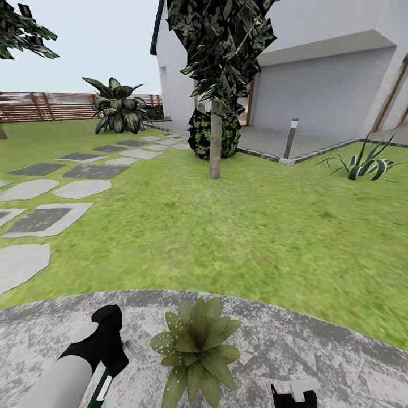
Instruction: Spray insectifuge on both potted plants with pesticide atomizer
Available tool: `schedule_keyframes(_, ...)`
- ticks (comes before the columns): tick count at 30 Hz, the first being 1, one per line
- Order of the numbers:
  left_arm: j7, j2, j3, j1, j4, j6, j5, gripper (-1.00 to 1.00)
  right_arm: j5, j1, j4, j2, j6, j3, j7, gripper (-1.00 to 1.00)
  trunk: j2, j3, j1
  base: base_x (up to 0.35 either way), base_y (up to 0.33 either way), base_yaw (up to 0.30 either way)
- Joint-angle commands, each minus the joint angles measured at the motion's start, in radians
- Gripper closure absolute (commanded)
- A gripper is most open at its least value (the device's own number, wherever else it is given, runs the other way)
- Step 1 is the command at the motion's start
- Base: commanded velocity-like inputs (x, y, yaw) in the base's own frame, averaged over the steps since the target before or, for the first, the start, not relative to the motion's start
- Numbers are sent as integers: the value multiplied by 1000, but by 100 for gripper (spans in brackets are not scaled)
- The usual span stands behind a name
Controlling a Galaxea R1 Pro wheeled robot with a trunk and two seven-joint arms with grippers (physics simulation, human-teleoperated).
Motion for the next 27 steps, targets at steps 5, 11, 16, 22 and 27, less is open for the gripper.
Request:
schedule_keyframes(5, -9, -1, 7, 0, -1, 7, -8, 100, 8, 0, 1, 0, -2, 3, -8, -100, 0, -1, 0, 192, -185, 278)
schedule_keyframes(11, -9, -1, 8, 1, -2, 7, -8, 100, 7, 0, 1, 0, -2, 3, -5, -100, 0, -1, 0, 17, -268, 216)
schedule_keyframes(16, -8, -1, 8, 1, -7, 7, -9, 100, 7, 0, 1, 1, -2, 3, -4, -100, 0, -1, 0, 0, -274, 5)
schedule_keyframes(22, -8, -1, 8, 1, -4, 7, -9, 100, 7, 0, 1, 1, -2, 3, -4, -100, 0, -1, 0, 0, -197, 118)
schedule_keyframes(27, -9, -1, 7, 13, 0, 7, -9, 100, 7, 0, 1, 1, -2, 3, -4, -100, 0, -1, 0, 0, -13, 272)
